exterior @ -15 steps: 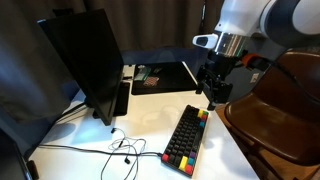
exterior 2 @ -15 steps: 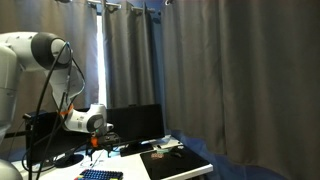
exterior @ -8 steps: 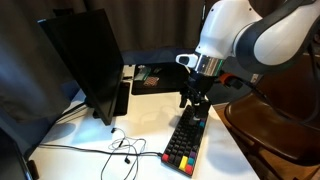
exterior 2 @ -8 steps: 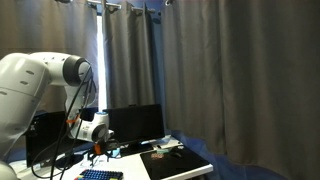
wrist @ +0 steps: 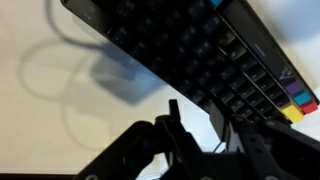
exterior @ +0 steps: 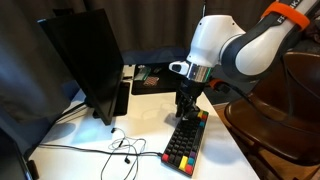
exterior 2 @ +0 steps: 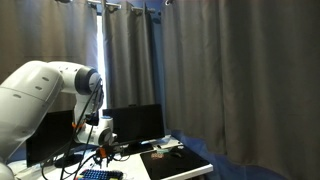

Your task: Push a black key on the keyboard

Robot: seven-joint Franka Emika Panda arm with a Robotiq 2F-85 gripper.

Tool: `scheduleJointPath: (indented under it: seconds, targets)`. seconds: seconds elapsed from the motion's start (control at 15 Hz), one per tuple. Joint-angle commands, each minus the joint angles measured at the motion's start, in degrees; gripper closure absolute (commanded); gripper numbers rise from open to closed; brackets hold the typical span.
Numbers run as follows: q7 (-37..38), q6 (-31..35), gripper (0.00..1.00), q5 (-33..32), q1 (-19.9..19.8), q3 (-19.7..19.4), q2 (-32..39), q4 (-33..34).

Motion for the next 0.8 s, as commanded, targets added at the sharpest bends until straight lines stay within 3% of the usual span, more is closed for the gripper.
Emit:
scheduleJointPath:
  seconds: [0.0,0.13,0.73]
  targets:
    - [0.42,0.43,0.92,-2.06,-1.78,1.79,2.74,2.01]
    - [0.32,-0.12,1.00,-1.21,-2.93,3.08,3.21,2.13]
    - [3.16,-3.33,1.00,0.11,-5.29,4.78,2.85,1.39]
